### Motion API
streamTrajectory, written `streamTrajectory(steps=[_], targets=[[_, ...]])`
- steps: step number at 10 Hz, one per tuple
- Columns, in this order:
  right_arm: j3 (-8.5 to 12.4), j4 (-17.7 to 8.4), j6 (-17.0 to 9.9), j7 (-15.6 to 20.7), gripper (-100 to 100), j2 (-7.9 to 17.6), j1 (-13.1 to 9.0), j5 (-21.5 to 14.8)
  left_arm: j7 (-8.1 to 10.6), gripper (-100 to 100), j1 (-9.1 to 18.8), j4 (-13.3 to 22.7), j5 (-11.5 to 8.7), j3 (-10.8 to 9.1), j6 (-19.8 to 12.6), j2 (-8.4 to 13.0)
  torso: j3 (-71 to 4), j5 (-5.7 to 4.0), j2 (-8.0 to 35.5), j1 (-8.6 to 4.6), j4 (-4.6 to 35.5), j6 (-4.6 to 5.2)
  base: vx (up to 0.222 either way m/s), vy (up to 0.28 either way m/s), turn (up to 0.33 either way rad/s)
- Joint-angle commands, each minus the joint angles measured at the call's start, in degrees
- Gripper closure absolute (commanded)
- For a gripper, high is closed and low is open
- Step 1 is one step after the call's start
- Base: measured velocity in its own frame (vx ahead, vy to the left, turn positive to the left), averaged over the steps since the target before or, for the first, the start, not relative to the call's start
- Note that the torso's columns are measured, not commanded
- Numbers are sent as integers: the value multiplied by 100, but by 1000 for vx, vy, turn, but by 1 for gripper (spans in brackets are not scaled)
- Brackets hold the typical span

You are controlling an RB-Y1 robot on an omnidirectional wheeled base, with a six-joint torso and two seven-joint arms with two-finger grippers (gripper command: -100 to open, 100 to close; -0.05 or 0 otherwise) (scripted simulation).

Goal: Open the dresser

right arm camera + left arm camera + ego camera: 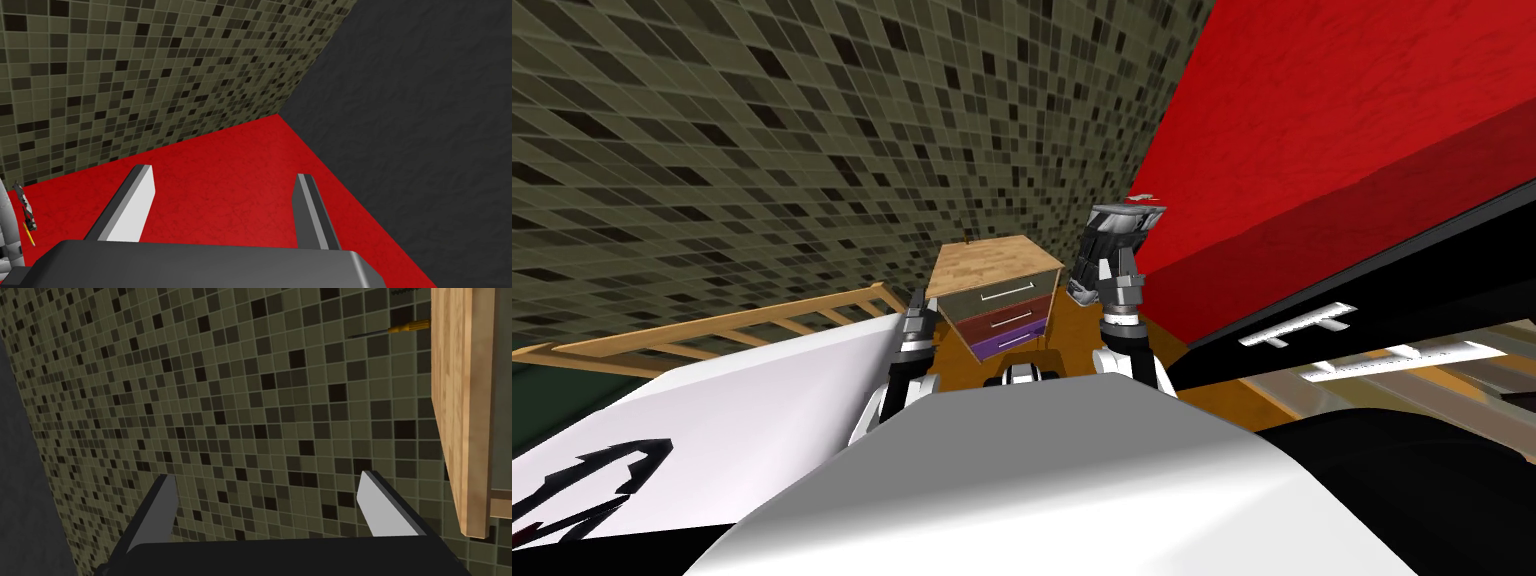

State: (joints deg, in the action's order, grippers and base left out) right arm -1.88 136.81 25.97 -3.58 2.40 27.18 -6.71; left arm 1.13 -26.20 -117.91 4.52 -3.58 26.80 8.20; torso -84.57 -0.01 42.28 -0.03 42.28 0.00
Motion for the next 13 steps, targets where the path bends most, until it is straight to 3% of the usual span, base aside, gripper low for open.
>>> streamTrajectory(steps=[1,5,13], targets=[[0,0,0,0,0,0,0,0,-10,-100,79,327,-31,-38,87,-5,-3,0,-4,2,-1,-1,52,-59,23],[0,0,0,0,0,0,0,0,-35,-100,217,913,-77,-94,263,-68,4,0,7,2,2,0,38,-73,23],[0,0,0,0,0,0,0,0,-73,-100,426,1802,-146,-179,529,32,1,-1,2,-4,0,0,39,-58,20]])
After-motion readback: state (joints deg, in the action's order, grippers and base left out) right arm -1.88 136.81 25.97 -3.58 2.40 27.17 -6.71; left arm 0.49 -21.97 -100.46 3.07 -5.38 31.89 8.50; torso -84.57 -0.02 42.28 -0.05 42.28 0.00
